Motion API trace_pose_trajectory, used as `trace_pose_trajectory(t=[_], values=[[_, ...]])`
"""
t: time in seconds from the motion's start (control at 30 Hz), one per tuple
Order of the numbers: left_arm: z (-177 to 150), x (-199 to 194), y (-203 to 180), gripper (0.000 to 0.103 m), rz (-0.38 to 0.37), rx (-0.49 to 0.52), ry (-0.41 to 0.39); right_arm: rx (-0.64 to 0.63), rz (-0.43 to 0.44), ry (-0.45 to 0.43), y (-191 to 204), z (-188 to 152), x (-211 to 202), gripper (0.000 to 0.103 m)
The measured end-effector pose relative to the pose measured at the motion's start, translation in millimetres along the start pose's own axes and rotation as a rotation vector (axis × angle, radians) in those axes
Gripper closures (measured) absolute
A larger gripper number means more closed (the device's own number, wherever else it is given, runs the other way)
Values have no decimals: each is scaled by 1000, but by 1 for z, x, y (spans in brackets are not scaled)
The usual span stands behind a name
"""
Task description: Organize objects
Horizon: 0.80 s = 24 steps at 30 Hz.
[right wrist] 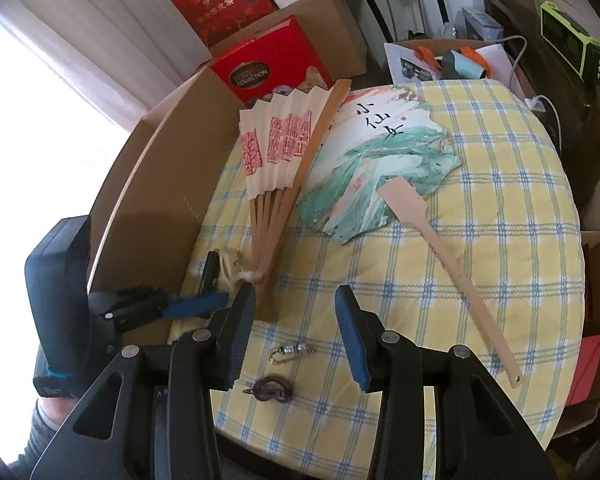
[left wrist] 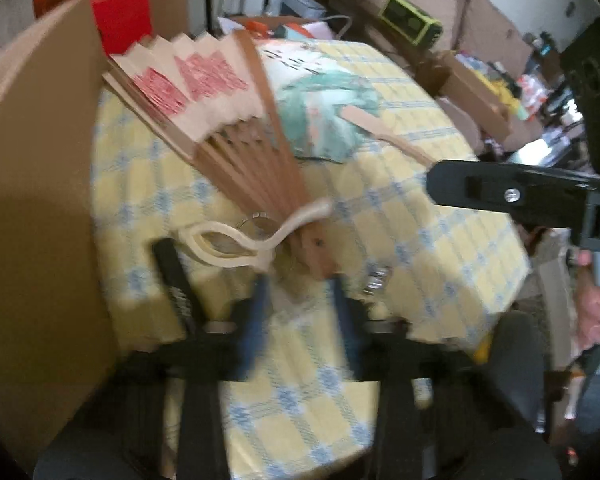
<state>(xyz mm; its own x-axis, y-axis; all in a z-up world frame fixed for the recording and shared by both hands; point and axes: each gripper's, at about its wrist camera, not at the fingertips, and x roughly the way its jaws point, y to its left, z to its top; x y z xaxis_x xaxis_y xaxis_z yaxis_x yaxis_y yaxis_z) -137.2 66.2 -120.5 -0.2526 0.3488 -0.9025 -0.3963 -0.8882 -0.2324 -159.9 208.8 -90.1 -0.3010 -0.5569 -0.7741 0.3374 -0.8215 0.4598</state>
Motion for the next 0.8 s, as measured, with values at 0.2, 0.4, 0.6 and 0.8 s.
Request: trace_pose_trajectory(t=[0.2,0.4,0.6,0.8], values=[[-4,-4,-5,101,-9,0,-20,7,2,-1,0,-2,-2,60],[5,-16,1,96,-70,-70,-43,11,8,-4,0,-3,-4,60],[18,-16,20,39,-98,-194,-91,9,11,-1,1,-4,-5,60],[29,-3,9,32,-76,-154,-80,32,13,-6,-3,-4,-5,60]])
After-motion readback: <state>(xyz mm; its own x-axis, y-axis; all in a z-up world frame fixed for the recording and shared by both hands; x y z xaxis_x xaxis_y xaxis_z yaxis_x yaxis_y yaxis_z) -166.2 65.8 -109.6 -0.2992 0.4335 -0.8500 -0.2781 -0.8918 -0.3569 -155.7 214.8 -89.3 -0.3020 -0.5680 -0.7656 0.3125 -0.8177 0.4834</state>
